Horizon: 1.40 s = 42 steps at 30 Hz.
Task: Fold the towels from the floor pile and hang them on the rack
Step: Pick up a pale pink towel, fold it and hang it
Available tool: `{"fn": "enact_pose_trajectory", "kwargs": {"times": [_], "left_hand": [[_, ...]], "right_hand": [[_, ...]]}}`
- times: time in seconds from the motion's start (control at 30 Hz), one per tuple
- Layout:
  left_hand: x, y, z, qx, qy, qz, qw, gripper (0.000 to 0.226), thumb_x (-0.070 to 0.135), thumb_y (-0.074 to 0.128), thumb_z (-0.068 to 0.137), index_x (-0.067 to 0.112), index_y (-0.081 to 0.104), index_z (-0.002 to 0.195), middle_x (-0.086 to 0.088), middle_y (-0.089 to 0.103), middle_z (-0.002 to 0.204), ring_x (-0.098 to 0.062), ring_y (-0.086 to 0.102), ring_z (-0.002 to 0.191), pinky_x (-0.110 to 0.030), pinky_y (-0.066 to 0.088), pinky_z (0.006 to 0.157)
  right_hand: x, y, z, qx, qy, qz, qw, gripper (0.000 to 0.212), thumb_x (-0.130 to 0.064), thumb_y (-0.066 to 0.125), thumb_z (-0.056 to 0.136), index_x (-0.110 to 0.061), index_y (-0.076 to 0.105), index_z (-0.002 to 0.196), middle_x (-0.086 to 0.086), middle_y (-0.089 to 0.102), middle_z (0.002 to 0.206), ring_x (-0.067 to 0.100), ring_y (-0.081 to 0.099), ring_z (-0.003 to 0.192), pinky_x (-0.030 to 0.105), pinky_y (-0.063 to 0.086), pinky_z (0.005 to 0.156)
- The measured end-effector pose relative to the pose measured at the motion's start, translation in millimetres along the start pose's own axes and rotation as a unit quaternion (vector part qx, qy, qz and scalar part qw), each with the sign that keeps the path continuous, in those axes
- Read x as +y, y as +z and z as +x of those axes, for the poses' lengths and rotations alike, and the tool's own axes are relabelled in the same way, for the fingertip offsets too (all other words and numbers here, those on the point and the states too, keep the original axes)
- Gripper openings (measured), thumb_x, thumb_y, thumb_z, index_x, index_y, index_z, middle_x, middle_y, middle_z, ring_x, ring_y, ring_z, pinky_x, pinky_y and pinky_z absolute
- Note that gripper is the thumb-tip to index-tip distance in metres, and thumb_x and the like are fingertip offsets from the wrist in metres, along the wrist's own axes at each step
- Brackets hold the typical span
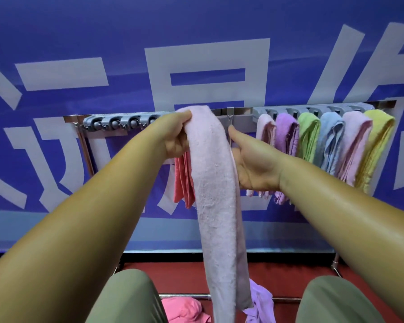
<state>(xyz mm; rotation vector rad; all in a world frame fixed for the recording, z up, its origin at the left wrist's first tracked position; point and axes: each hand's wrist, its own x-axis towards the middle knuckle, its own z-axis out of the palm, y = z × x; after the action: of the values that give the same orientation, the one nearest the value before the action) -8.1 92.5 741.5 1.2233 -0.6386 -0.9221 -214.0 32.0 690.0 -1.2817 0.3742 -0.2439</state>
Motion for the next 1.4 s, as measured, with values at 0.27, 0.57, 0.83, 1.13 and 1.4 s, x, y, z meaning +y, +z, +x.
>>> {"fn": "enact_pose_trajectory", "kwargs": {"times": [0.27, 0.57, 0.83, 1.13, 1.4], "left_hand": [[-12, -14, 29, 0.042, -0.075, -0.055, 0.995, 0.032, 0.008, 0.056, 0.109, 0.007, 0.068, 0.138, 0.001, 0.07, 0.095, -0.009, 0.07, 0.077, -0.028, 0.065, 0.072], [-86, -43, 12, -0.009, -0.127, 0.199, 0.972, 0.067, 0.057, 0.045, 0.105, -0.004, 0.064, 0.128, -0.016, 0.077, 0.111, -0.032, 0.077, 0.093, -0.049, 0.064, 0.086], [-154, -53, -7, 0.003, -0.055, 0.426, 0.903, 0.013, 0.012, 0.054, 0.089, 0.005, 0.064, 0.084, -0.012, 0.071, 0.089, -0.023, 0.08, 0.087, -0.038, 0.064, 0.081], [-197, -46, 14, 0.055, 0.073, 0.592, 0.801, 0.027, 0.027, 0.064, 0.095, 0.012, 0.055, 0.074, -0.007, 0.062, 0.078, -0.025, 0.054, 0.07, -0.031, 0.031, 0.049], [-204, -59, 12, 0.051, 0.088, 0.53, 0.842, 0.027, 0.023, 0.059, 0.091, 0.005, 0.063, 0.071, -0.004, 0.074, 0.066, -0.02, 0.075, 0.071, -0.046, 0.064, 0.072]], "right_hand": [[23, 13, 25, 0.081, -0.085, 0.01, 0.993, 0.037, -0.023, 0.058, 0.107, 0.002, 0.065, 0.134, 0.022, 0.073, 0.127, 0.032, 0.074, 0.112, 0.046, 0.06, 0.099], [35, -7, 65, 0.159, -0.06, 0.057, 0.984, 0.035, -0.018, 0.042, 0.112, -0.002, 0.067, 0.131, 0.022, 0.073, 0.126, 0.033, 0.073, 0.115, 0.048, 0.06, 0.095], [46, -8, 88, 0.216, 0.006, -0.016, 0.976, 0.037, -0.014, 0.05, 0.104, -0.006, 0.052, 0.14, 0.019, 0.07, 0.118, 0.035, 0.071, 0.099, 0.053, 0.058, 0.079], [57, -12, 115, 0.285, -0.038, 0.043, 0.957, 0.049, -0.007, 0.064, 0.095, -0.016, 0.045, 0.14, 0.022, 0.061, 0.131, 0.04, 0.067, 0.114, 0.065, 0.056, 0.094], [66, -17, 133, 0.304, -0.078, 0.103, 0.944, 0.074, -0.007, 0.065, 0.093, -0.029, 0.034, 0.157, 0.017, 0.048, 0.152, 0.042, 0.059, 0.128, 0.076, 0.049, 0.096]]}}
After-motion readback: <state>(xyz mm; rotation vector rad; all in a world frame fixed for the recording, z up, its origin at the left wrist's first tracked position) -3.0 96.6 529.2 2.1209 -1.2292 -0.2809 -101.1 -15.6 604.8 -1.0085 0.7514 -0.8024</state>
